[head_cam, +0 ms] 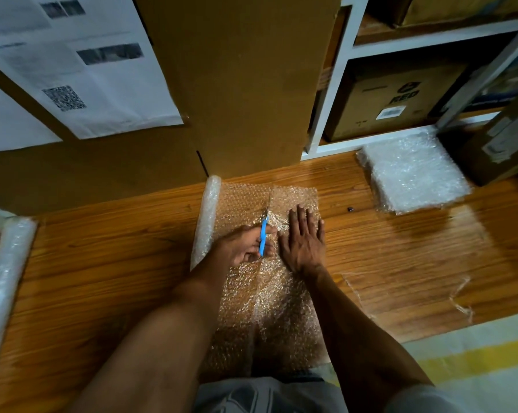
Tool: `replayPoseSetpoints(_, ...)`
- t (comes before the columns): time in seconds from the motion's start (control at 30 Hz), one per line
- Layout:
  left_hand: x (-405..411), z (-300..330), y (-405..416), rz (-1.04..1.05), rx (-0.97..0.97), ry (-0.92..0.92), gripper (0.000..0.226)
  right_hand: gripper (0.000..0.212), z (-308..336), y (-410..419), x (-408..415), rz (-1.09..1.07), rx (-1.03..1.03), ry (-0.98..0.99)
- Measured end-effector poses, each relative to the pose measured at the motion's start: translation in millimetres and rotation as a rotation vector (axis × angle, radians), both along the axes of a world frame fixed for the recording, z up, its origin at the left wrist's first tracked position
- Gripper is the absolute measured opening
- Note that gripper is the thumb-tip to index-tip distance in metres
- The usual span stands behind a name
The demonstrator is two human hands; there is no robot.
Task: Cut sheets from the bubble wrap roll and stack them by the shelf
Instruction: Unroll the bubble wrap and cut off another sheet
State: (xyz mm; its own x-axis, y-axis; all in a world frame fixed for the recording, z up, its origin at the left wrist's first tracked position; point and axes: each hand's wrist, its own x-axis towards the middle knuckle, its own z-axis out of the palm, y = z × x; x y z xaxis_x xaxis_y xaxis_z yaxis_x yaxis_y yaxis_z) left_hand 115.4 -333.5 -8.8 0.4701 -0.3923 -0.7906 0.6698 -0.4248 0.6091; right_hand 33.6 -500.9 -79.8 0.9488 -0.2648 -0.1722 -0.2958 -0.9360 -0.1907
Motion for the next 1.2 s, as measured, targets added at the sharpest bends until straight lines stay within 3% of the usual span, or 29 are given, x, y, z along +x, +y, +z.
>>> replayPoseSetpoints(0.2, 1.9, -8.4, -7.7, 0.026, 0.050, -0.076, 0.027, 0.076, 0.2, 1.0, -1.4, -0.007, -0.017, -0.010)
replayPoseSetpoints(0.33, 1.7, -16.2, -10.4, 0.083, 0.059, -0.112, 0.015, 0.078, 0.7, 1.7, -1.7, -0.016, -0.004, -0.027)
replayPoseSetpoints(0.93, 49.7, -3.0, -33.3, 0.016, -0.012, 0.059, 0.030, 0.082, 2.9, 1.2, -0.9, -0.025, -0.023, 0.003)
replayPoseSetpoints(1.2, 56.4, -5.6, -43.4, 0.127, 0.024, -0.053, 0.017, 0.081, 2.9, 1.5, -0.5, -0.033, -0.013, 0.000)
